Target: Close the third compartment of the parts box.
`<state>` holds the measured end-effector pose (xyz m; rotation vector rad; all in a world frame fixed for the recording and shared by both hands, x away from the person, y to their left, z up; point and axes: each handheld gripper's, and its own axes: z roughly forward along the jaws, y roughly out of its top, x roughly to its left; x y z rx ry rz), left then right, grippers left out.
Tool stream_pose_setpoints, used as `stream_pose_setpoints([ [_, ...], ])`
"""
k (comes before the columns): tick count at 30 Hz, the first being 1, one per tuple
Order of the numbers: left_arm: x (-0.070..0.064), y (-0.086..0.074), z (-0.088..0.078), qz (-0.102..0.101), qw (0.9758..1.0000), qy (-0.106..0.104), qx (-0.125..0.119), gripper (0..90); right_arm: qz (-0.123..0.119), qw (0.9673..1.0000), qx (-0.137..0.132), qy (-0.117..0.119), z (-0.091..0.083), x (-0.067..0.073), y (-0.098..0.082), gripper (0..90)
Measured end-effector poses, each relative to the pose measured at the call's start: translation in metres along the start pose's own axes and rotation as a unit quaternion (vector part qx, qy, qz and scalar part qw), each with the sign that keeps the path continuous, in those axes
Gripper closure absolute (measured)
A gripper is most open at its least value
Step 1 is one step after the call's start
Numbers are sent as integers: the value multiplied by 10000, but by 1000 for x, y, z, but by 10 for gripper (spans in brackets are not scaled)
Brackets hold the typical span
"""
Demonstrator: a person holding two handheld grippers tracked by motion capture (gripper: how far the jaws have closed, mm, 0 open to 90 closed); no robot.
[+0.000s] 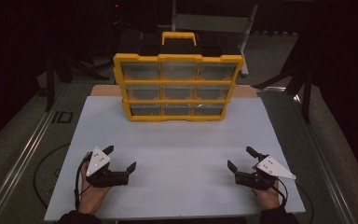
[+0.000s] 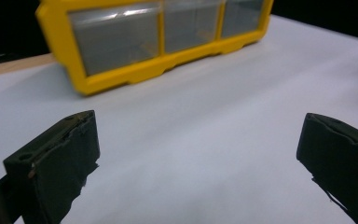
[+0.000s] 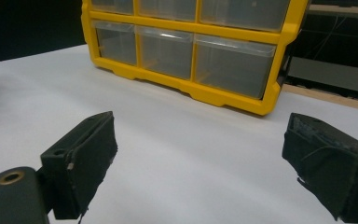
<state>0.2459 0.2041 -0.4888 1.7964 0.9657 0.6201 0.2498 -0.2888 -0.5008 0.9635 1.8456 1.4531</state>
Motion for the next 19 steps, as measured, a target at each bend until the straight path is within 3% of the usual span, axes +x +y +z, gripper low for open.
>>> stream_pose_setpoints([
  [5,2,-7,-11,-35,9998,126,-116,0,-31,10000,-14,-25,0,-1,0,96],
  [11,4,-8,-26,-95,9982,343,-489,0,-64,10000,19,-2,0,0,0,95],
  [19,5,-9,-24,-34,9986,330,-422,0,-148,9998,148,-8,3,2,-1,95],
])
